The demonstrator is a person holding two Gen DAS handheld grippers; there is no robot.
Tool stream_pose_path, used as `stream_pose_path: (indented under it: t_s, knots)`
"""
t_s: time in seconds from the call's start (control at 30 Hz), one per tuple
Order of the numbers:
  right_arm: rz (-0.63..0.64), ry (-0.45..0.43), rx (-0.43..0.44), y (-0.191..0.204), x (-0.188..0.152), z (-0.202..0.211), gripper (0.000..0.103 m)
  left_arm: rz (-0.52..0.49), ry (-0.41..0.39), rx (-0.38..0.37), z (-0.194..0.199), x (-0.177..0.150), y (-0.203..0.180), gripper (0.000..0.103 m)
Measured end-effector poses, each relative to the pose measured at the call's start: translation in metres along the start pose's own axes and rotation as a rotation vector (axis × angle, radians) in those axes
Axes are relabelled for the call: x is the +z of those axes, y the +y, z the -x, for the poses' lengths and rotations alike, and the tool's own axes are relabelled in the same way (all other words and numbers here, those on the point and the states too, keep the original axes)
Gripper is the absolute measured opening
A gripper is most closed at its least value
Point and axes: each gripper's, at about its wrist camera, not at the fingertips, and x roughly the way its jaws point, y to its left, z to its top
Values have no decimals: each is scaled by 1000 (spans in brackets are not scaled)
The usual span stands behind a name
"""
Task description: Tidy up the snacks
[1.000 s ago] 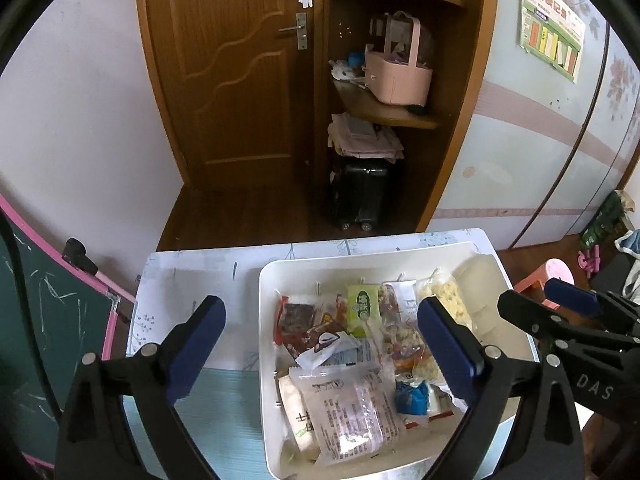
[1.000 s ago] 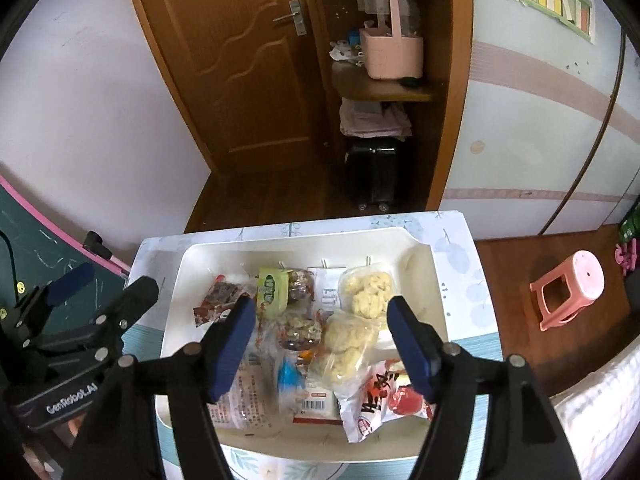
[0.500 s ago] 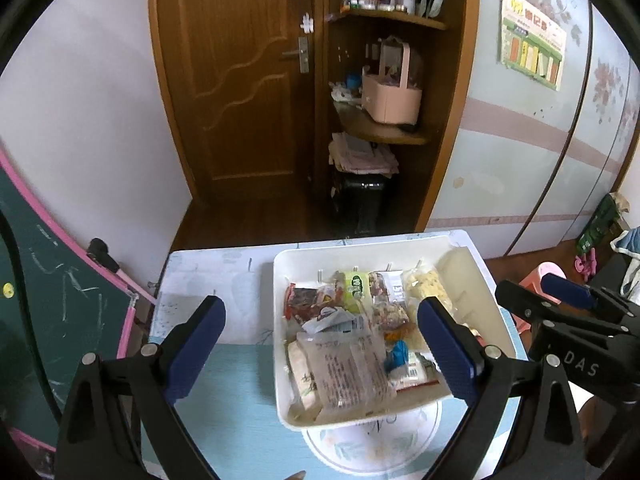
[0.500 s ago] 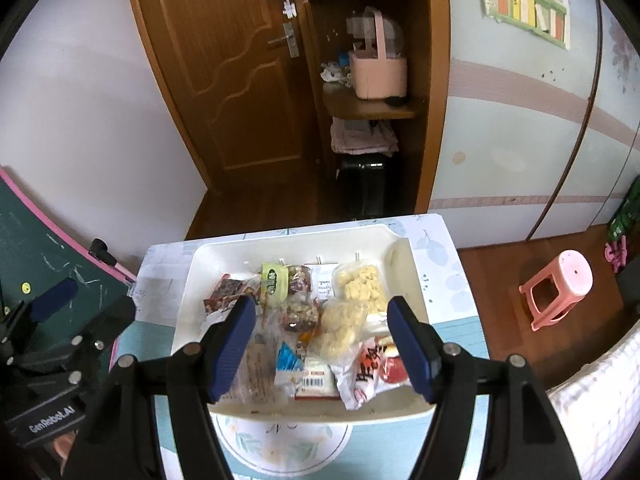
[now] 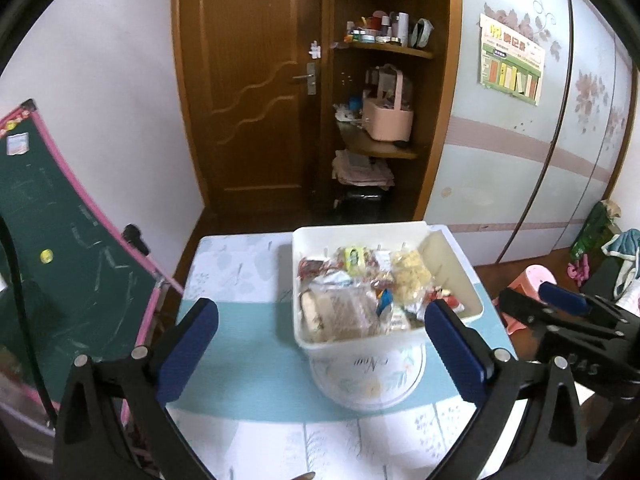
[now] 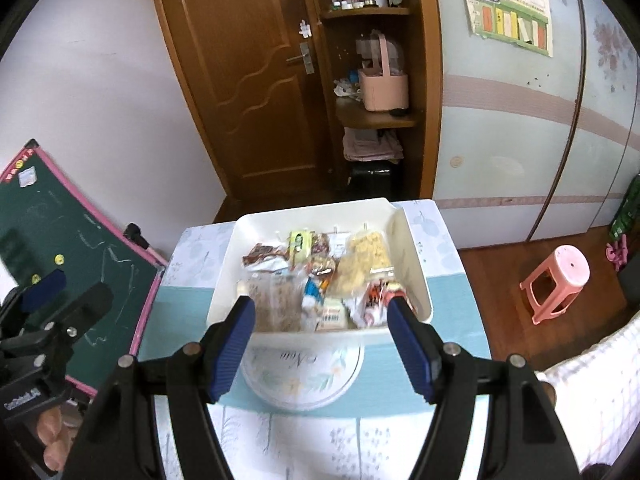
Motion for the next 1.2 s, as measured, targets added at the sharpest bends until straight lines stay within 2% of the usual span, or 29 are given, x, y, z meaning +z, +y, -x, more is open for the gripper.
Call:
stream_pose_path:
  t_s: [0.13,0.23,0.43,0.57,0.77,0.9,1.2]
  knots:
    - [-3,-13,22,8,-22,24,69,14,-16,35,32,-26,4,103]
    - [9,-5,26,15,-39,33,69,25,0,54,47,-45,8,103]
    - [33,14,5,24,-76,45,69,15,78,79,58,-81,13,103]
    - [20,26,14,26,-97,49,69,27,72,109,65,-103,15,103]
    - [30,11,-9,30,-119,57,69,67,93,83,68,-120,17,103]
    - [7,23,17,28,-130,61,69,79,95,72,71,-126,16,103]
    - [6,-7,4,30,-135,69,69,79,82,78,73,-129,8,103]
